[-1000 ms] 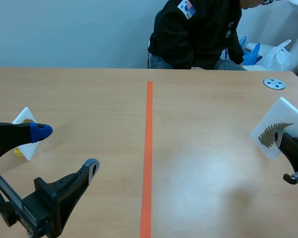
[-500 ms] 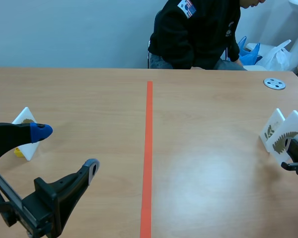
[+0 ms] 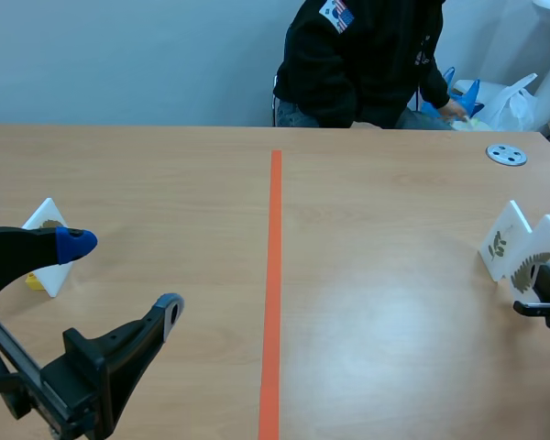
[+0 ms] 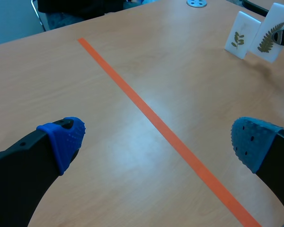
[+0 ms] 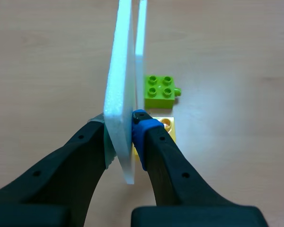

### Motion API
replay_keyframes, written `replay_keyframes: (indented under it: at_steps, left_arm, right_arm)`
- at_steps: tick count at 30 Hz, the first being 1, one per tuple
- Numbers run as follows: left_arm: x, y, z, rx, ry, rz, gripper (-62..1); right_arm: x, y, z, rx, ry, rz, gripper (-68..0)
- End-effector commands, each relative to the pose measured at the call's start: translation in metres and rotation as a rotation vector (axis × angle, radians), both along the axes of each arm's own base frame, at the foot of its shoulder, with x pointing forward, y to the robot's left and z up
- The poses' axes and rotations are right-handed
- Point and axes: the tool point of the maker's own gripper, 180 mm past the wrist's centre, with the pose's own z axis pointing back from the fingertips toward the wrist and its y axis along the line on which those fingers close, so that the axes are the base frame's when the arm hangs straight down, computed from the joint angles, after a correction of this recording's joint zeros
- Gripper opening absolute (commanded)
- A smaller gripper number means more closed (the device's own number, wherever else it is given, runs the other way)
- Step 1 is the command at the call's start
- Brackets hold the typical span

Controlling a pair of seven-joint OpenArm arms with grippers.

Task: Sort the leaf by its shape. The table is split by an orange tape line. A compound leaf with several leaflets goes to the left side, a simple leaf with one blade goes to the right side. Return to the home posture when a red brick is placed on the table.

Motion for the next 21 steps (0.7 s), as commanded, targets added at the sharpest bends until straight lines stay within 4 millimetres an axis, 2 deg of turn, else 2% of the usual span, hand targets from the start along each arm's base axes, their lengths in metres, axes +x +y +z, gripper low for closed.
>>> replay_keyframes:
  at_steps: [1,12,18,21]
  left_arm:
    - [0.0028,-0.0003,0.0077,-0.015,-0.025,0.002,1.4]
    - [0.0033,-0.0003,0.0082,-0.015,-0.027,0.001,1.4]
    - [0.0033,-0.0003,0.0082,-0.015,-0.027,0.001,1.4]
    - [0.0033,-0.0003,0.0082,-0.015,-0.027,0.001,1.4]
  right_arm:
    - [0.0081,0.0006,0.0078,-0.011,-0.031,-0.003,-66.0]
    - [0.0073,-0.0082,0.0022,-0.062,-0.007,-0.051,-65.3]
    - [0.007,-0.0091,0.0014,-0.065,-0.003,-0.056,-58.3]
    - [0.0071,-0.0092,0.0017,-0.066,-0.004,-0.056,-46.6]
